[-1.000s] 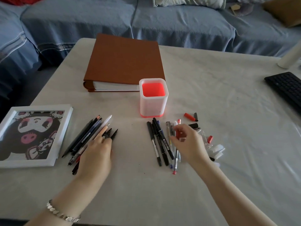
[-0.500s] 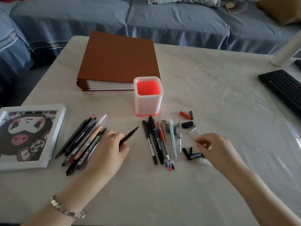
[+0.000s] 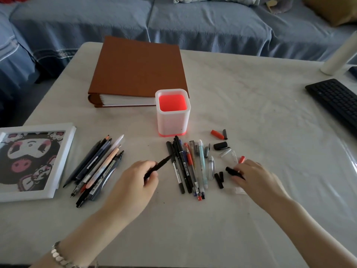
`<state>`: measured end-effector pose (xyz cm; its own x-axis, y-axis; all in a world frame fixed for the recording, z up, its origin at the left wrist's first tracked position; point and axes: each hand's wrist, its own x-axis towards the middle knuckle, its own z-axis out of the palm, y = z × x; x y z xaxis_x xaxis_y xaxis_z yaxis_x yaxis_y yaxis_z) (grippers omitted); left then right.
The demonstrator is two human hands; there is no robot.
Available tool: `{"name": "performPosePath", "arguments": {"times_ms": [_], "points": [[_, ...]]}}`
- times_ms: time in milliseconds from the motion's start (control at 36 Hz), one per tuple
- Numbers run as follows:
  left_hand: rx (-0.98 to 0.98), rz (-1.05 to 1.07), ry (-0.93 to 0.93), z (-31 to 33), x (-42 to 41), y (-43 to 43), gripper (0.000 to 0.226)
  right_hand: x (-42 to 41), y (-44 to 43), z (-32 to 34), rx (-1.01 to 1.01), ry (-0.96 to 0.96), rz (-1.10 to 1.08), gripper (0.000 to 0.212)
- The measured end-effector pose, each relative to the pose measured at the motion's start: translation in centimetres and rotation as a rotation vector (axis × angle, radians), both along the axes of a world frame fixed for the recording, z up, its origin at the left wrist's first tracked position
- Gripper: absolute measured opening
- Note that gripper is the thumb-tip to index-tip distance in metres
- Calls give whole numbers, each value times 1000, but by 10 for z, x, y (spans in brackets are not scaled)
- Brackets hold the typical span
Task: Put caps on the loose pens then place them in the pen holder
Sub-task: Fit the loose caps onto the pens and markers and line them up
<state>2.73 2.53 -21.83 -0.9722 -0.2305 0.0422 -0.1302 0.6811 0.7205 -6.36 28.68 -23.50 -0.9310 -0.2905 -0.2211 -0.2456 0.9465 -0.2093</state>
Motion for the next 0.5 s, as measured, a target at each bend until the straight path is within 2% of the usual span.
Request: {"name": "performPosePath", "arguments": {"times_ms": [83, 194, 333, 500], "points": [[-13, -5, -6, -1, 1, 1, 18, 1, 2, 1, -21, 54, -68, 25], [-22, -12, 11, 1, 3, 4, 16, 11, -12, 2, -177, 79, -110, 18], [-14, -6, 8, 7, 5, 9, 15, 21, -33, -2, -79, 45, -47, 21], [2, -15, 3, 12, 8, 7, 16, 20, -38, -4, -26, 62, -121, 21]]}}
